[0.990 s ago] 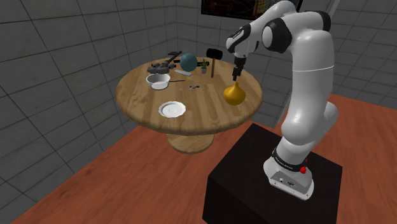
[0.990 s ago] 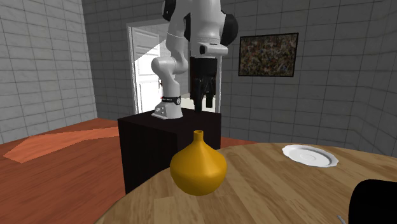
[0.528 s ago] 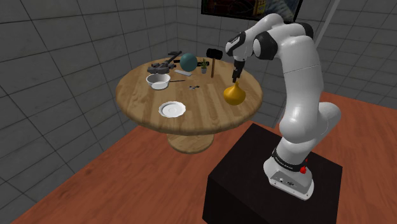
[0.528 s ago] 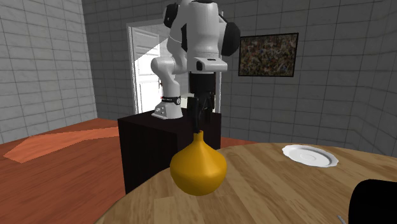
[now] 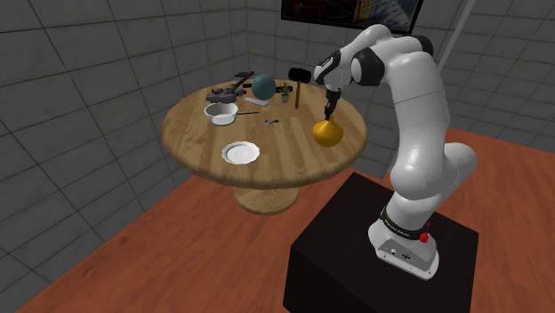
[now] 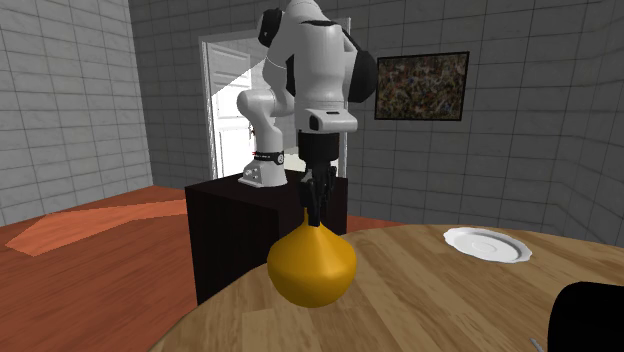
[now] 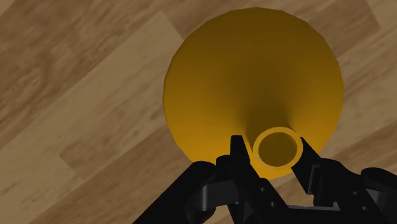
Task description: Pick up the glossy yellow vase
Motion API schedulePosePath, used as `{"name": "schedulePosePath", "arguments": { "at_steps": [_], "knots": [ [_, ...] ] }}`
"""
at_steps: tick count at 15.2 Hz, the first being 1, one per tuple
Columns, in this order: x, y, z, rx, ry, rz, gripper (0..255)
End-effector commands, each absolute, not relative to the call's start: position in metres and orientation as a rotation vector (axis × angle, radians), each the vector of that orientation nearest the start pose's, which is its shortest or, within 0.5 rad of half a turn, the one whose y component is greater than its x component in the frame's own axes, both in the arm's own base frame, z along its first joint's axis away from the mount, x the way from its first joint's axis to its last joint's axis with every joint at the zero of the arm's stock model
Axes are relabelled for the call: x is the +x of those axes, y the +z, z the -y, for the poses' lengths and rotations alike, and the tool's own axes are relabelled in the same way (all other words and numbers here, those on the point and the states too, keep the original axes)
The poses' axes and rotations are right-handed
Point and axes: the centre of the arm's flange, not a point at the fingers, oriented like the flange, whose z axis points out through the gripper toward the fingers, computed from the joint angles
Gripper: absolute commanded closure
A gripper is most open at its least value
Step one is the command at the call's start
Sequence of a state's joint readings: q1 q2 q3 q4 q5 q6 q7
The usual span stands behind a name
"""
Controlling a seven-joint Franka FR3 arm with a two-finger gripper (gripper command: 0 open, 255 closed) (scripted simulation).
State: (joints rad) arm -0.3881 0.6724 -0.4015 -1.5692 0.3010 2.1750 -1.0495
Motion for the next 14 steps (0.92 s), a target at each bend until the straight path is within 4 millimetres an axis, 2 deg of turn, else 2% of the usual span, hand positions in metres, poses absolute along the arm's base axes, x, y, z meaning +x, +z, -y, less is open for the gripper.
{"name": "schedulePosePath", "arguments": {
  "at_steps": [1, 8, 14],
  "knots": [
    [0.527, 0.27, 0.458, -3.127, 0.005, 0.258, 255],
    [0.527, 0.27, 0.457, -3.127, 0.005, 0.258, 255],
    [0.527, 0.301, 0.457, -3.127, 0.005, 0.258, 255]
  ]
}}
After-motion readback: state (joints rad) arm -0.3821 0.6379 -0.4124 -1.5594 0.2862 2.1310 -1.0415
